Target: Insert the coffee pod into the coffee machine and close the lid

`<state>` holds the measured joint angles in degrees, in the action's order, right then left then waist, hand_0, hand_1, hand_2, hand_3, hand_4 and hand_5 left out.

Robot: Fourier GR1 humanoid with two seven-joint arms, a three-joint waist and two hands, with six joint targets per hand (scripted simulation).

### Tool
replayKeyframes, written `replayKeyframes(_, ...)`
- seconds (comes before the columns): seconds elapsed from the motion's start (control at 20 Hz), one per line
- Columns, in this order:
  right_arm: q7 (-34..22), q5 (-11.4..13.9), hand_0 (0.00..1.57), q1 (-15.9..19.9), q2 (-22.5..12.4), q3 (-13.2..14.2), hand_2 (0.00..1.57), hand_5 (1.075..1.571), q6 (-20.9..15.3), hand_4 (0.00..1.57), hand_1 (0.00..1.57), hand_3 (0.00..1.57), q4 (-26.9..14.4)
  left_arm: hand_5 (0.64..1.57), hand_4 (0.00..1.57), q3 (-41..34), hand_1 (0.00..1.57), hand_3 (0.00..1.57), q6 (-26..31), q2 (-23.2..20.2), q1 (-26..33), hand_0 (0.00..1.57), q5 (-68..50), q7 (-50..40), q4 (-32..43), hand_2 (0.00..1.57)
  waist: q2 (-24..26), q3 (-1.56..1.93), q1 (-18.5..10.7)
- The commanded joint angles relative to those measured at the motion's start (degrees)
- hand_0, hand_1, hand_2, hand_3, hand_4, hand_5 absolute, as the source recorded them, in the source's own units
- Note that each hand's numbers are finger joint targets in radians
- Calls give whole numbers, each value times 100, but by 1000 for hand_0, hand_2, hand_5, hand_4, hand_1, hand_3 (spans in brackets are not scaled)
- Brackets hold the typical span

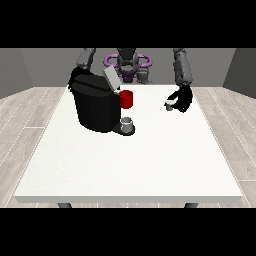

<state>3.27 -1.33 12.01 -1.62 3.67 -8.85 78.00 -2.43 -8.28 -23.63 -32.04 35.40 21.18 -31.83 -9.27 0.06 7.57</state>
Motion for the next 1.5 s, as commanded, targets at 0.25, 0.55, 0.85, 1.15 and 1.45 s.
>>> replayKeyframes(0.25,105,75,0,195,67,117,0,1571,-212,468,0,0,-675,1571,593,175,1342,1362,1086,24,-745,1342,-53,-9,-530,1397,404,-4,-280)
replayKeyframes(0.55,196,66,0,5,148,-98,0,1571,-72,492,0,0,-727,1571,571,227,1235,1291,1488,61,-1071,1235,-9,-280,-761,1323,663,-4,-122)
replayKeyframes(0.85,212,-138,0,603,34,46,0,1571,142,495,0,0,-592,1571,573,-55,1252,1292,1210,109,-1886,1252,-11,-800,-726,1329,-17,-4,316)
replayKeyframes(1.15,51,29,0,484,125,-167,0,1571,22,494,0,0,-397,1571,543,-156,1011,1224,1436,-116,-2392,1011,60,-1172,-762,1199,171,-5,486)
replayKeyframes(1.45,70,74,0,391,139,-204,0,1571,-28,509,0,0,-266,1571,486,-411,1209,1188,1581,-169,-2773,1209,-102,-1399,-682,1245,76,-5,674)
